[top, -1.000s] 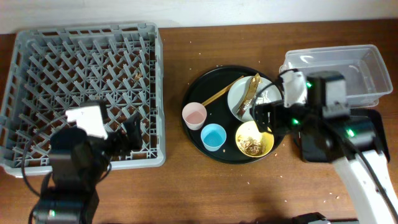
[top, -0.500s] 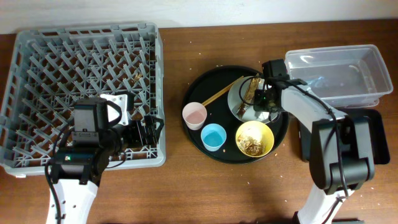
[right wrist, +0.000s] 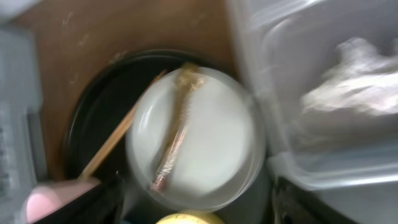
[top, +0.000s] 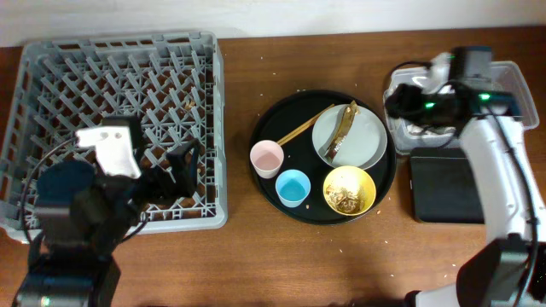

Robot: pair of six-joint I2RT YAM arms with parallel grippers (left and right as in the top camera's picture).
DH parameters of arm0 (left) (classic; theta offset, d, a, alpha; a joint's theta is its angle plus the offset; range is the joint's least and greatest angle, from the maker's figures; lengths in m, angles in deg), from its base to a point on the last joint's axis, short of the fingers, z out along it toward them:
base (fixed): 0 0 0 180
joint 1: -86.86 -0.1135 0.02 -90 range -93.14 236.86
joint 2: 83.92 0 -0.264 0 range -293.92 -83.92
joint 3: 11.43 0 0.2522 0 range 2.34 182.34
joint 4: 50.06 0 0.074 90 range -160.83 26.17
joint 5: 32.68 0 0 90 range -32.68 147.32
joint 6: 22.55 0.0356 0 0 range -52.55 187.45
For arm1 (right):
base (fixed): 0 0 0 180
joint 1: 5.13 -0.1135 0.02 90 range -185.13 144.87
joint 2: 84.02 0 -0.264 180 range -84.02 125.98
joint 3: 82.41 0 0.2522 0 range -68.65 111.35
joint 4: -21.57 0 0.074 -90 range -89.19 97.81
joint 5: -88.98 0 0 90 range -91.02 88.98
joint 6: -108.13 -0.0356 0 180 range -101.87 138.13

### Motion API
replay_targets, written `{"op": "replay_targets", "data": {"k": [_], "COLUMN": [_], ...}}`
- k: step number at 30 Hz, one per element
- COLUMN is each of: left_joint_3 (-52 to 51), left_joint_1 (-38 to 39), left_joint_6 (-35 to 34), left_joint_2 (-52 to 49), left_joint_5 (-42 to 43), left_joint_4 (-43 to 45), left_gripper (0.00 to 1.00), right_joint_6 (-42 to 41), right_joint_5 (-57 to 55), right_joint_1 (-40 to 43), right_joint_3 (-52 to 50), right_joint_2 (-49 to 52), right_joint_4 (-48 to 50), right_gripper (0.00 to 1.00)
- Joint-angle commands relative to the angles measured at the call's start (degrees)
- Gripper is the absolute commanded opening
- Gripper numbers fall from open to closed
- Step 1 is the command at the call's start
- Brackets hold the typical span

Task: Sort waste into correct bins and load items into the dishwasher rack

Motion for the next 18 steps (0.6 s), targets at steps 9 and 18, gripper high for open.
{"op": "replay_targets", "data": {"k": [9, 18], "left_joint_3": [0.7, 0.7], "left_joint_1": [-0.2, -0.2], "left_joint_6": [0.9, 0.9], "left_joint_2": [1.0, 1.0], "left_joint_5": [-3.5, -3.5], "left_joint_4": [-6.9, -10.0], "left_gripper": [0.99, 0.99], "right_joint_6": [-14.7, -17.7], "right_joint_5": [-11.7, -4.8], "right_joint_1": [-15.3, 12.3], "right_joint_3": [-6.6, -3.7], "right_joint_2": [19.4, 6.2], "right_joint_4": [16.2, 25.2], "right_gripper": [0.04, 0.45]}}
